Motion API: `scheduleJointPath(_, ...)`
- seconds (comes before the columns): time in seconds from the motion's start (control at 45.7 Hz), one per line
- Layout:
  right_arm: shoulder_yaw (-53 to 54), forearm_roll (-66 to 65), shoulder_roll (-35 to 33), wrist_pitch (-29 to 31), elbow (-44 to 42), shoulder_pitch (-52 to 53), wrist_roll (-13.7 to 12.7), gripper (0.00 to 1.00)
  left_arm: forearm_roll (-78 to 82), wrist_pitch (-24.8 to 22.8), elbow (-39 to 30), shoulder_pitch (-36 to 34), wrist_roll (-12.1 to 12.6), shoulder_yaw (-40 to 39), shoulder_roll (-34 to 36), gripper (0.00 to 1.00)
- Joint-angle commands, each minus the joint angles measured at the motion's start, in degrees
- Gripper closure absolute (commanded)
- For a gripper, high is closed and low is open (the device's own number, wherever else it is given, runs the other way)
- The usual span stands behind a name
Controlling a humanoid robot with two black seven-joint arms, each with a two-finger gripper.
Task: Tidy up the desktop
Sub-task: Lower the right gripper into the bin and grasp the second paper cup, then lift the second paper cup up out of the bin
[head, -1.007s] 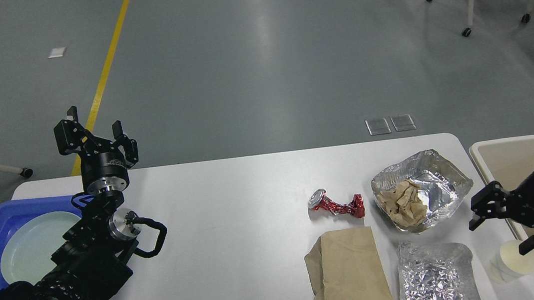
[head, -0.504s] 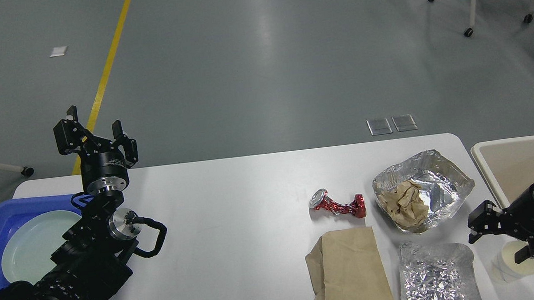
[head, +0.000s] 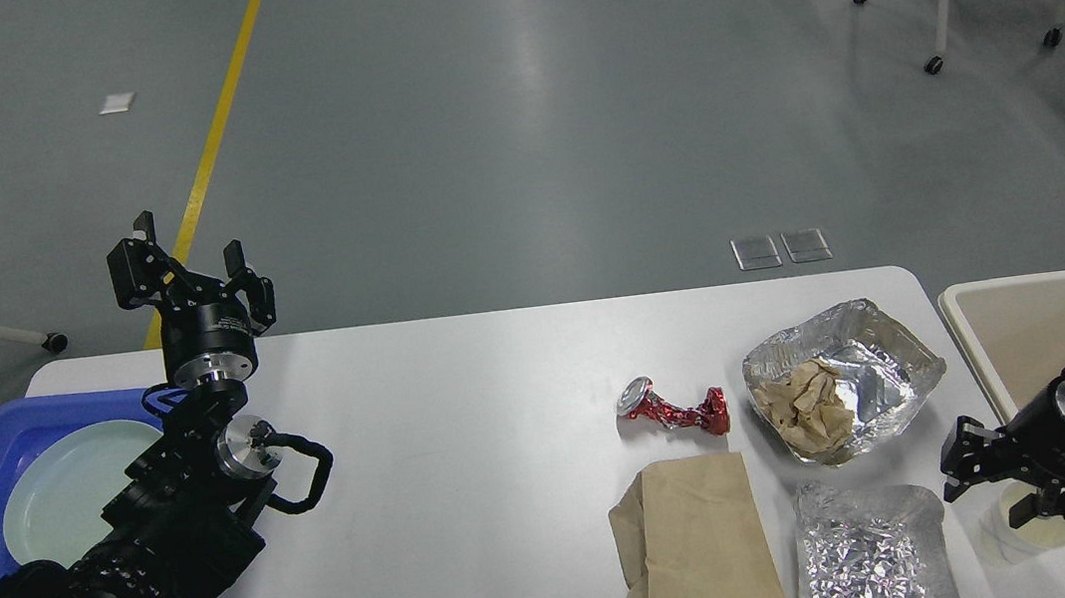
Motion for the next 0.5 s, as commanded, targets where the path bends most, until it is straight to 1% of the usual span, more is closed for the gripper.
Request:
scheduleJointPath(0.0, -0.04, 0.05, 0.18, 0.0, -0.01, 0.04, 0.0, 1.0, 0.0, 0.0, 0.0, 0.0, 0.04, 0.0, 0.0, 0.0)
scheduleJointPath(0.35, -0.04, -0.04, 1.41, 0.35, 0.07, 1.53, 0.17, 1.0, 0.0, 0.0, 0.0, 0.0, 0.04, 0.0, 0.0, 0.0)
scheduleJointPath(0.482, -0.39, -2.23, 1.24, 0.96, 0.25, 6.7, 0.26, 1.0, 0.0, 0.0, 0.0, 0.0, 0.04, 0.0, 0.0, 0.0)
